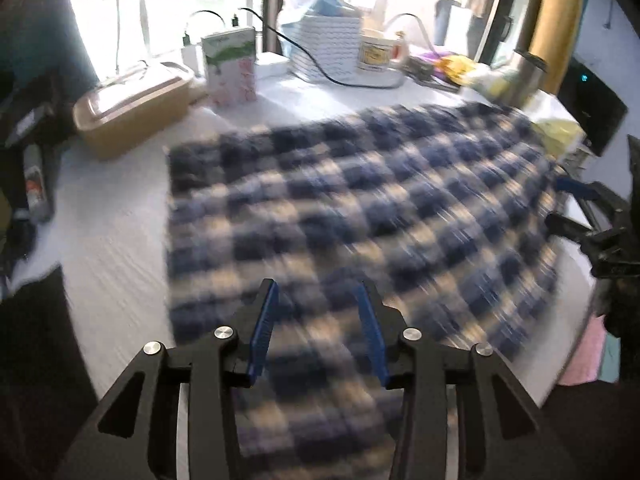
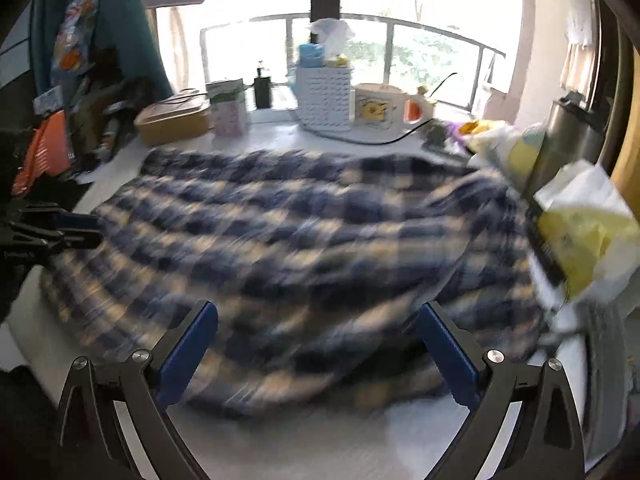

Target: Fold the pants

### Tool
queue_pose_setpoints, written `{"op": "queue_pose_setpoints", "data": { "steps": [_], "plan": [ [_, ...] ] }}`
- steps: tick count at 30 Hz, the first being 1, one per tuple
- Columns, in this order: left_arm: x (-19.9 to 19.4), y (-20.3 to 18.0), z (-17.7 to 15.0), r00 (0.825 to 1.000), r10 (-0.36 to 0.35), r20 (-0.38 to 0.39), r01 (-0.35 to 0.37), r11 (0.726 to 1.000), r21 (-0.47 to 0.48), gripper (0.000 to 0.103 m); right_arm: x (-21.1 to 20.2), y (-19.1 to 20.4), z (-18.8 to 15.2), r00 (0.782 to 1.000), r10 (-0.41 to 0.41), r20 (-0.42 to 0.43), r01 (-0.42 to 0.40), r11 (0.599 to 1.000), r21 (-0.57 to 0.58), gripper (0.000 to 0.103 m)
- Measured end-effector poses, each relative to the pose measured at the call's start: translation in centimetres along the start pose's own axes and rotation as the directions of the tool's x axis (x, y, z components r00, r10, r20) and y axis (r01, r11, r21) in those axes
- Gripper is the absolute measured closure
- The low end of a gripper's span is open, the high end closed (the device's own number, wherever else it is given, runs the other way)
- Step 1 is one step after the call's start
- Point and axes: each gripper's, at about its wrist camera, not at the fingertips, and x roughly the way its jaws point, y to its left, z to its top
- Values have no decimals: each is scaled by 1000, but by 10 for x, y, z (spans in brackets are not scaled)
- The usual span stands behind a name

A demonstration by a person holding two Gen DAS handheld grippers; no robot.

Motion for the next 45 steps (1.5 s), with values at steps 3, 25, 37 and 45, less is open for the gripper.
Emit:
{"op": "queue_pose_setpoints", "data": {
  "steps": [3,25,37,45],
  "plan": [
    [8,12,18,1000,31,-3,-31,1000,4,62,7,-20,21,998,-62,29,62,998,1,3],
    [42,54,73,999,-33,-2,33,999,-24,62,63,-75,91,996,-72,-62,76,995,66,30],
    [84,73,82,999,26,-20,-27,999,-42,62,134,-76,95,966,-130,-224,123,991,-48,66],
    [70,81,78,994,108,7,-107,992,-68,62,100,-105,87,974,-142,-177,158,984,83,66]
  ]
}}
